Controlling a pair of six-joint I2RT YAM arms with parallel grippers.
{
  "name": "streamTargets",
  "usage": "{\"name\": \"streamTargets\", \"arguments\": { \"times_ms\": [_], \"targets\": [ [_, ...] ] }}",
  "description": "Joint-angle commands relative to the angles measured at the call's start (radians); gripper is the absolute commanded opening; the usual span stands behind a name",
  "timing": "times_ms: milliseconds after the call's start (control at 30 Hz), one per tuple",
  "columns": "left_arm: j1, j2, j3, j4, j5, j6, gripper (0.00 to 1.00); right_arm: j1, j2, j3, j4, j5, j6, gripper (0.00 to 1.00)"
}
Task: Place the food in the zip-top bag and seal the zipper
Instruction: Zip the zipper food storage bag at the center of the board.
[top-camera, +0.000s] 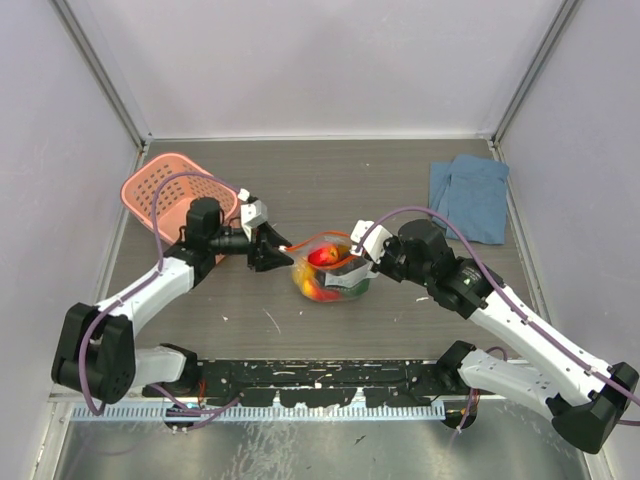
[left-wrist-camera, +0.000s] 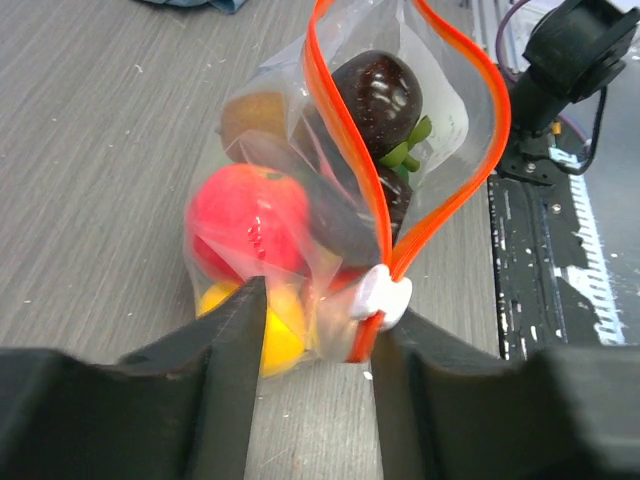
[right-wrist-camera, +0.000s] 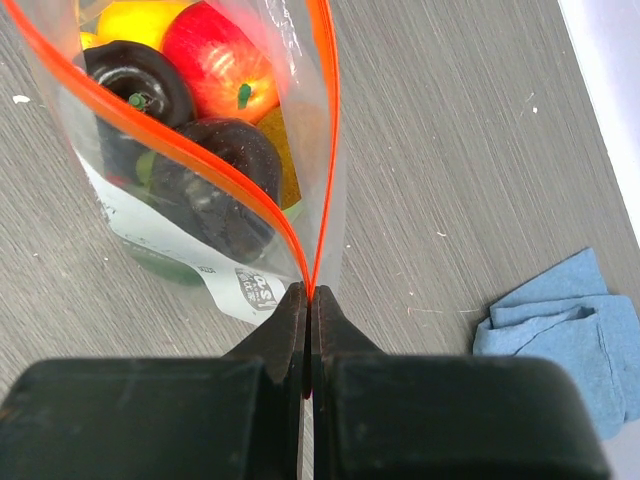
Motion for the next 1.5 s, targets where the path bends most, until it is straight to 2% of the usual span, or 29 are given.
{"name": "streamTargets", "arguments": {
  "times_ms": [0, 133, 167, 600, 900, 1267, 1467],
  "targets": [
    [0.004, 0.053, 0.036, 0.078, 0.087, -0.036, 0.38, -0.002, -0.019, 0.008, 0.063, -0.013, -0.007, 0.01],
    [0.004, 0.059, 0.047, 0.082, 0.116, -0.055, 0.03, -0.001, -0.026, 0.004, 0.065, -0.004, -0.002, 0.01],
    [0.004, 0.052, 0.046, 0.081, 0.111, -0.056, 0.0, -0.001, -0.029, 0.003, 0.065, 0.005, -0.001, 0.01],
    [0.029, -0.096, -0.037, 0.143, -0.013, -0.077, 0.0, -0.003, -0.084, -0.04, 0.065, 0.107, 0.005, 0.01],
    [0.029, -0.095, -0.016, 0.107, 0.0, -0.082, 0.0, -0.002, -0.088, -0.049, 0.072, 0.028, 0.035, 0.06],
    [0.029, -0.116, -0.007, 0.072, 0.002, -0.076, 0.0, -0.003, -0.028, 0.095, 0.041, -0.164, 0.041, 0.47],
    [0.029, -0.133, -0.005, 0.046, -0.004, -0.059, 0.0, -0.001, 0.095, 0.194, 0.098, -0.311, 0.052, 0.56]
  ]
}}
